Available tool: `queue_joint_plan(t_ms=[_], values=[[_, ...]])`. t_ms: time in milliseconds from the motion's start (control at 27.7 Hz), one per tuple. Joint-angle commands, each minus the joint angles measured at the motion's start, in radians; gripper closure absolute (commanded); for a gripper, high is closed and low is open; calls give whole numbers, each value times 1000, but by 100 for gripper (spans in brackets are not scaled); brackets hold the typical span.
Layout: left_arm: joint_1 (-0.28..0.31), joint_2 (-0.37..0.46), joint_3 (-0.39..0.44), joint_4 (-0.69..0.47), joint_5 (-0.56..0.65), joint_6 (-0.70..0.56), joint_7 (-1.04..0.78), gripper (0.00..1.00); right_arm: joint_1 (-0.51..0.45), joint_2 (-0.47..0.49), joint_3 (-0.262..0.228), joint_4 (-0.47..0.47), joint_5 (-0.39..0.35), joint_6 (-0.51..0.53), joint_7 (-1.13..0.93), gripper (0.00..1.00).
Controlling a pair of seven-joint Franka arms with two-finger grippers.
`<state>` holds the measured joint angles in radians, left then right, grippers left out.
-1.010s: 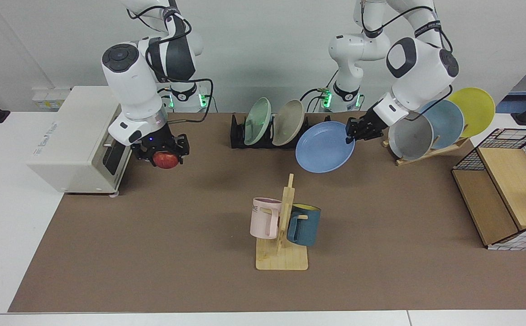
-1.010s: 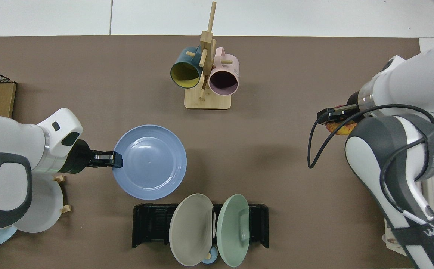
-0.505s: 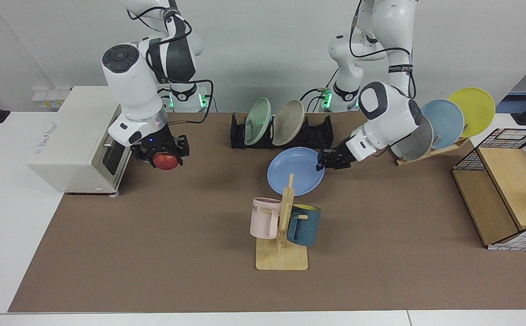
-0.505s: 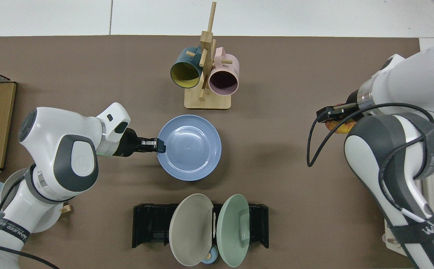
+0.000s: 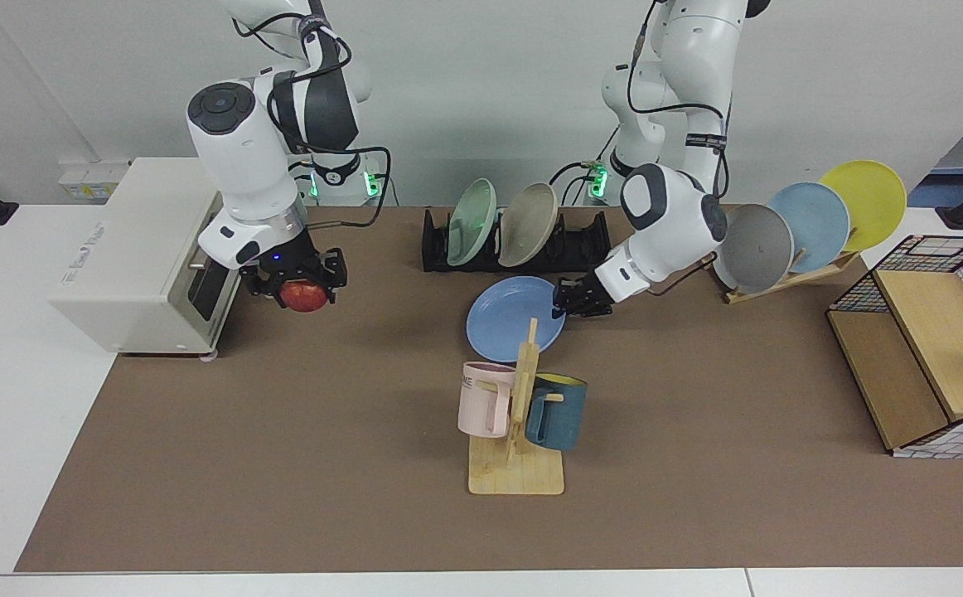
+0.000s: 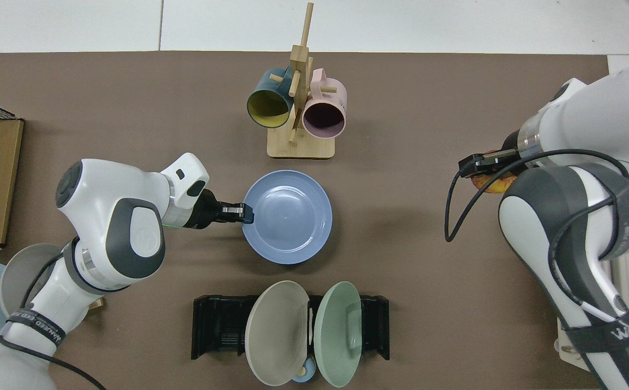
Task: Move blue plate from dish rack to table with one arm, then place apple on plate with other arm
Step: 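Carry the apple over the plate with the right gripper while the left gripper withdraws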
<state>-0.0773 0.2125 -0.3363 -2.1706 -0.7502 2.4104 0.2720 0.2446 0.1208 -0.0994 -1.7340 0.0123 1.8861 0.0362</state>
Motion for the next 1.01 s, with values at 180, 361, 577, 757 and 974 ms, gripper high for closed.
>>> queue_joint_plan(t_ms=[180, 361, 577, 757, 974], values=[[-9, -15, -1, -5, 0, 20, -50, 58, 31, -7, 1, -2, 5, -12, 65, 100], [-3, -53, 2, -5, 11, 12, -57, 25, 48, -10, 6, -10, 6, -10, 91, 100], [13, -142, 45, 17, 124, -117, -132, 21, 79, 3, 6, -10, 8, 10, 137, 100], [14, -222, 108, 144, 452, -370, -273, 2, 146, 28, 6, -9, 9, 45, 235, 100], [16, -232, 123, 357, 646, -707, -315, 1, 205, 62, 6, 2, 9, 50, 341, 100]])
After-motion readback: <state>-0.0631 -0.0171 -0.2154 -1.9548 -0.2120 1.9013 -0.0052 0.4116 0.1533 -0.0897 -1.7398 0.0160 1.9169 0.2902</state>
